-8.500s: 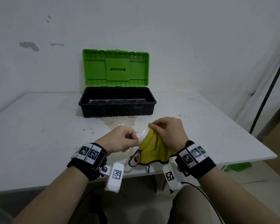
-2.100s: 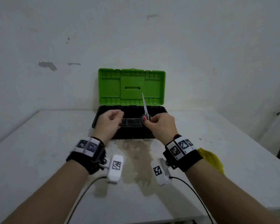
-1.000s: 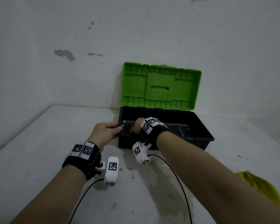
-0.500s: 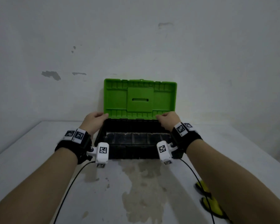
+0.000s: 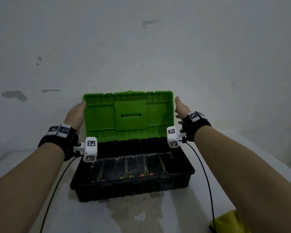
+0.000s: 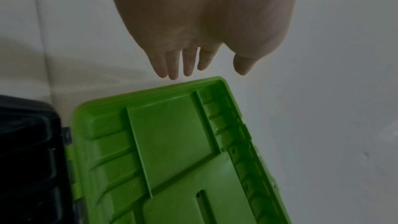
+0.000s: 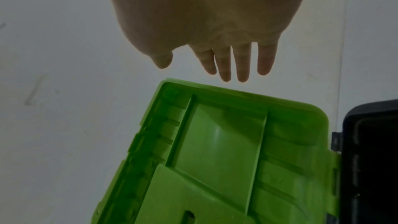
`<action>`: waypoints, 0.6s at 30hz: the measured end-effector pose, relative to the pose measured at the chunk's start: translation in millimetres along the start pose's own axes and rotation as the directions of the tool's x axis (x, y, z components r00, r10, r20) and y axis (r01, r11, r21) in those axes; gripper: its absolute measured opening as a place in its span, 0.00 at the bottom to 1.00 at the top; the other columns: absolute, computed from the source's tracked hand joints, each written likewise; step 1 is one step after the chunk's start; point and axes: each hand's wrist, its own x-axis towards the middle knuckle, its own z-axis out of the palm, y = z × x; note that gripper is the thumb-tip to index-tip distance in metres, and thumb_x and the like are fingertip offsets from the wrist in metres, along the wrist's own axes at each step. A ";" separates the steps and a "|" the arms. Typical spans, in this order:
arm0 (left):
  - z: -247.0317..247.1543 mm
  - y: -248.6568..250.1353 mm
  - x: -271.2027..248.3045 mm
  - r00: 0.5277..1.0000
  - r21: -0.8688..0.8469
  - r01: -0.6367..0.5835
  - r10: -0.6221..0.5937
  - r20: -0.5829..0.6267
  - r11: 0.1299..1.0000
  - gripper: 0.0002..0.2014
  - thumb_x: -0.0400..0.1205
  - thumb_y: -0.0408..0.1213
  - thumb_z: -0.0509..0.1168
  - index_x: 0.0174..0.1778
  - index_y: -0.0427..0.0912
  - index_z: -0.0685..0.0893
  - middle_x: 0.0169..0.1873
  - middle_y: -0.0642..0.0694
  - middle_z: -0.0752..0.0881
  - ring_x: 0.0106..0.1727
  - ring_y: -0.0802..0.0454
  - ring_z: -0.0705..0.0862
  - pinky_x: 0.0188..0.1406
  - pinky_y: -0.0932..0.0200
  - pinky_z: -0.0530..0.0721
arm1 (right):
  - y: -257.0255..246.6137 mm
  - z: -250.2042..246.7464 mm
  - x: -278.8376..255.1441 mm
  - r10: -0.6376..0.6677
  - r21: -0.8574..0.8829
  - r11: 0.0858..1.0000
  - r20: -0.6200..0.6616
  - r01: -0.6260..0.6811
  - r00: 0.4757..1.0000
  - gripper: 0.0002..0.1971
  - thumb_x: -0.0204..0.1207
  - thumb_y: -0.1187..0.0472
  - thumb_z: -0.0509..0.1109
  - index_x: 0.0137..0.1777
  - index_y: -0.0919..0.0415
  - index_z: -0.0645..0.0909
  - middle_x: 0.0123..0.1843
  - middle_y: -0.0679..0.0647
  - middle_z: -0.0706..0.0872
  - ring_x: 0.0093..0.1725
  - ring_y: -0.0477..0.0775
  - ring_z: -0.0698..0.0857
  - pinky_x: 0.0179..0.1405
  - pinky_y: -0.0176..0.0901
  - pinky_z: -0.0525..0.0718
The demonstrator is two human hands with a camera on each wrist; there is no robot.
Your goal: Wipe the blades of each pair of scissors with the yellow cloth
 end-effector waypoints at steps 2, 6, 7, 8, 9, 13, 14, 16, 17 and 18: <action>4.5 6.1 -2.7 0.998 -0.072 0.046 -0.044 0.037 0.996 0.34 0.83 0.66 0.54 0.74 0.42 0.77 0.69 0.45 0.83 0.67 0.46 0.82 0.68 0.48 0.79 | 2.9 2.1 8.1 0.015 0.081 0.996 0.057 -0.020 0.998 0.41 0.78 0.28 0.44 0.77 0.58 0.68 0.73 0.57 0.78 0.67 0.63 0.79 0.64 0.61 0.75; -1.1 9.4 -14.1 1.000 -0.131 0.011 -0.011 0.002 0.991 0.23 0.91 0.56 0.48 0.66 0.43 0.78 0.56 0.46 0.85 0.53 0.49 0.84 0.60 0.53 0.78 | 4.5 -3.7 -0.6 -0.014 0.080 0.997 0.096 0.007 0.995 0.46 0.71 0.22 0.42 0.74 0.54 0.74 0.69 0.57 0.82 0.63 0.61 0.81 0.66 0.64 0.75; -4.8 9.7 -19.3 1.000 -0.130 0.002 -0.002 -0.002 0.992 0.23 0.91 0.55 0.47 0.65 0.43 0.79 0.58 0.46 0.84 0.56 0.47 0.83 0.61 0.53 0.78 | 4.0 -6.8 -8.5 -0.022 0.081 0.997 0.097 0.014 0.995 0.46 0.71 0.22 0.42 0.75 0.54 0.73 0.69 0.57 0.81 0.63 0.61 0.80 0.66 0.62 0.75; -10.1 10.6 -26.7 1.000 -0.129 -0.008 0.008 -0.004 0.992 0.24 0.91 0.56 0.47 0.65 0.43 0.80 0.59 0.45 0.84 0.59 0.45 0.83 0.64 0.52 0.77 | 3.7 -10.2 -17.2 -0.029 0.086 0.996 0.096 0.021 0.995 0.46 0.72 0.22 0.42 0.76 0.54 0.72 0.70 0.57 0.80 0.63 0.60 0.80 0.65 0.61 0.75; -16.0 10.5 -36.0 1.000 -0.116 -0.018 0.017 -0.006 0.993 0.25 0.90 0.57 0.47 0.66 0.44 0.81 0.61 0.45 0.84 0.61 0.45 0.82 0.66 0.51 0.76 | 5.4 -13.8 -25.9 -0.044 0.087 0.996 0.092 0.036 0.995 0.45 0.72 0.22 0.43 0.77 0.54 0.71 0.71 0.56 0.80 0.63 0.59 0.80 0.66 0.61 0.74; -33.3 5.1 -73.2 0.999 -0.085 -0.029 0.032 0.028 0.996 0.25 0.89 0.58 0.50 0.70 0.45 0.80 0.64 0.45 0.83 0.65 0.45 0.81 0.68 0.50 0.74 | 22.6 -31.1 -63.0 -0.117 0.099 0.989 0.114 0.106 0.987 0.42 0.74 0.24 0.48 0.78 0.53 0.70 0.71 0.56 0.79 0.66 0.58 0.79 0.73 0.63 0.69; -37.3 2.9 -84.2 0.999 -0.074 -0.038 0.041 0.034 0.996 0.24 0.88 0.58 0.52 0.69 0.46 0.80 0.64 0.46 0.83 0.64 0.46 0.82 0.66 0.51 0.74 | 30.0 -34.7 -70.9 -0.122 0.105 0.988 0.123 0.110 0.985 0.41 0.75 0.25 0.50 0.78 0.53 0.70 0.70 0.56 0.79 0.67 0.57 0.79 0.73 0.63 0.69; -44.8 -6.3 -100.4 0.998 -0.044 -0.050 0.051 0.029 0.998 0.20 0.86 0.57 0.58 0.62 0.46 0.82 0.63 0.46 0.85 0.63 0.46 0.84 0.62 0.52 0.76 | 43.9 -41.0 -87.1 -0.135 0.120 0.986 0.131 0.119 0.982 0.34 0.78 0.31 0.55 0.75 0.53 0.71 0.69 0.54 0.79 0.67 0.57 0.78 0.71 0.60 0.71; -48.9 -13.4 -106.9 0.998 -0.021 -0.051 0.051 0.024 0.998 0.17 0.86 0.55 0.62 0.58 0.46 0.83 0.63 0.44 0.86 0.64 0.45 0.85 0.61 0.52 0.77 | 52.4 -43.0 -93.5 -0.137 0.122 0.985 0.134 0.121 0.981 0.32 0.79 0.33 0.56 0.74 0.53 0.72 0.68 0.53 0.78 0.67 0.56 0.78 0.69 0.59 0.71; -52.9 -20.4 -114.7 0.998 0.000 -0.054 0.054 0.015 0.999 0.15 0.85 0.53 0.64 0.55 0.45 0.83 0.62 0.42 0.86 0.64 0.43 0.85 0.60 0.51 0.78 | 60.8 -44.4 -99.5 -0.146 0.111 0.985 0.137 0.131 0.980 0.30 0.79 0.34 0.58 0.74 0.53 0.72 0.67 0.52 0.78 0.68 0.56 0.77 0.68 0.58 0.71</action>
